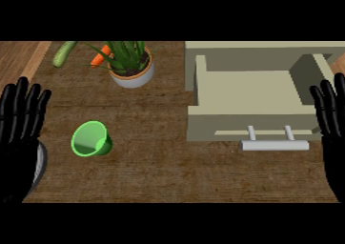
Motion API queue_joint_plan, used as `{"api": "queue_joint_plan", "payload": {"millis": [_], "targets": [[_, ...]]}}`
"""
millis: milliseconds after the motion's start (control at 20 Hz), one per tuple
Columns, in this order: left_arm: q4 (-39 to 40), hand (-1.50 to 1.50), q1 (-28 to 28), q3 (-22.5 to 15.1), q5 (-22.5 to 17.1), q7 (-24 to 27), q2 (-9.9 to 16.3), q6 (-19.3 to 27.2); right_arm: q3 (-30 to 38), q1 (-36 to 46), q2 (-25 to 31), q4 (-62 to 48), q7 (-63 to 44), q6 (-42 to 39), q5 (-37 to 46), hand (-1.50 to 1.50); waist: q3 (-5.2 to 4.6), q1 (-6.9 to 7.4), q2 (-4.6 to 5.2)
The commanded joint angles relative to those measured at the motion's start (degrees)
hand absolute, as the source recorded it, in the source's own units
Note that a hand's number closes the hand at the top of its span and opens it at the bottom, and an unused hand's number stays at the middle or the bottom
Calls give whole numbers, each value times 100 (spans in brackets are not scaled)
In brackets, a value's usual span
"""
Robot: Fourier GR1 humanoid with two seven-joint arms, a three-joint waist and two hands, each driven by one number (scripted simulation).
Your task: Pick up the cup, place it into the drawer and close the drawer
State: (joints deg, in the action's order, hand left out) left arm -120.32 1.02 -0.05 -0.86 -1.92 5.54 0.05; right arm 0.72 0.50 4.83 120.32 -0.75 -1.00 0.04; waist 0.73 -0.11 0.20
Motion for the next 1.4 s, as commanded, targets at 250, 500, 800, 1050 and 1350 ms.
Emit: {"api": "queue_joint_plan", "payload": {"millis": [250, 500, 800, 1050, 1350], "targets": [[-144, -150, -155, -286, -816, -33, 224, -966, 131, -43, -60, -273, 360, 39, 84, -150, -72, 10, -23], [422, -150, 219, 163, -1970, -340, 1, -1055, 76, 302, 336, -131, -486, -227, 168, -150, -76, 19, -20], [1114, -150, 315, 726, -2265, 63, 176, -1493, 242, -200, 307, -502, 281, -582, 0, -150, -73, 4, -18], [1857, -150, 714, 888, -1748, 811, 168, -1705, 370, 256, 386, -225, -341, -487, -78, -150, -76, 14, -21], [3073, -150, 290, 1089, -1161, 1495, 155, -1502, 276, -306, 260, -285, 195, -614, 57, -150, -74, -13, -20]]}}
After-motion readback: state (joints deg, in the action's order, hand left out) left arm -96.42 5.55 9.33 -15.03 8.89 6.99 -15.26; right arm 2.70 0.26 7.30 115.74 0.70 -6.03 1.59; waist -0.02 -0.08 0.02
